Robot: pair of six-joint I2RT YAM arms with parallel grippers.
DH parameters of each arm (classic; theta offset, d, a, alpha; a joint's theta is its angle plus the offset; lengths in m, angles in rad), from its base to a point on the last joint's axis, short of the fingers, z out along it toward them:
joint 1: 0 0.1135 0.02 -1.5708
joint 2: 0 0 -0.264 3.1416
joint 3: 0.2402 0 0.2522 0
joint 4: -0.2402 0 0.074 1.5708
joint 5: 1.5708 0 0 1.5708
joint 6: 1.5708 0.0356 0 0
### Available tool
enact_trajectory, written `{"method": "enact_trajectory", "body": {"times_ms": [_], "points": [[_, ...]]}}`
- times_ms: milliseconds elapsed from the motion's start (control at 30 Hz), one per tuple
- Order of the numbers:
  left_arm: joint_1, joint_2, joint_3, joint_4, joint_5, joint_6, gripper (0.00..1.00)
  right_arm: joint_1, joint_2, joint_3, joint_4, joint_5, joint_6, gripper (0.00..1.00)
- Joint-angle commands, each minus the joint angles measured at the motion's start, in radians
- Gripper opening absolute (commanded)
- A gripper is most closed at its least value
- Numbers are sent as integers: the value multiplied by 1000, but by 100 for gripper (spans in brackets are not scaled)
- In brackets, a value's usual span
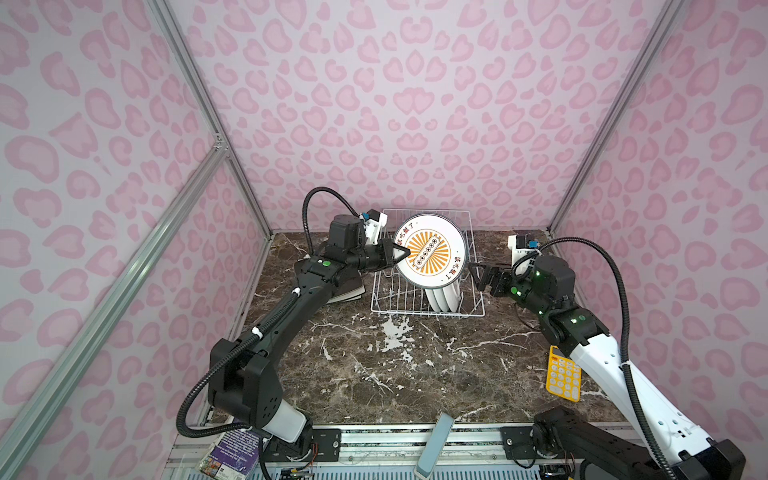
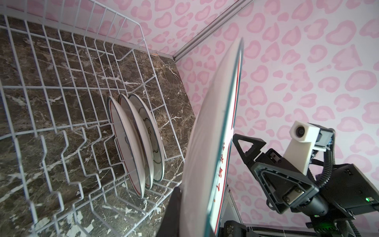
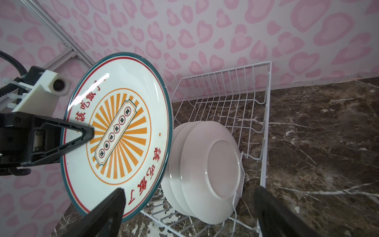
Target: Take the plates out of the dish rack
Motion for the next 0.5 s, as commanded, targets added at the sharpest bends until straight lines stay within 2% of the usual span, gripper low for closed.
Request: {"method": "enact_trajectory", "body": {"times_ms": [0,333,467], "points": [[6,-43,-13,23,-7,10,4,40,-14,-17,23,36,-155,98],[22,-146,-131,-24,-23,25,3,229,-58,-76,29,72,-447,99],[28,-182,-176,-50,-17,35,4,286,-63,-95,25,80,-517,99]]}}
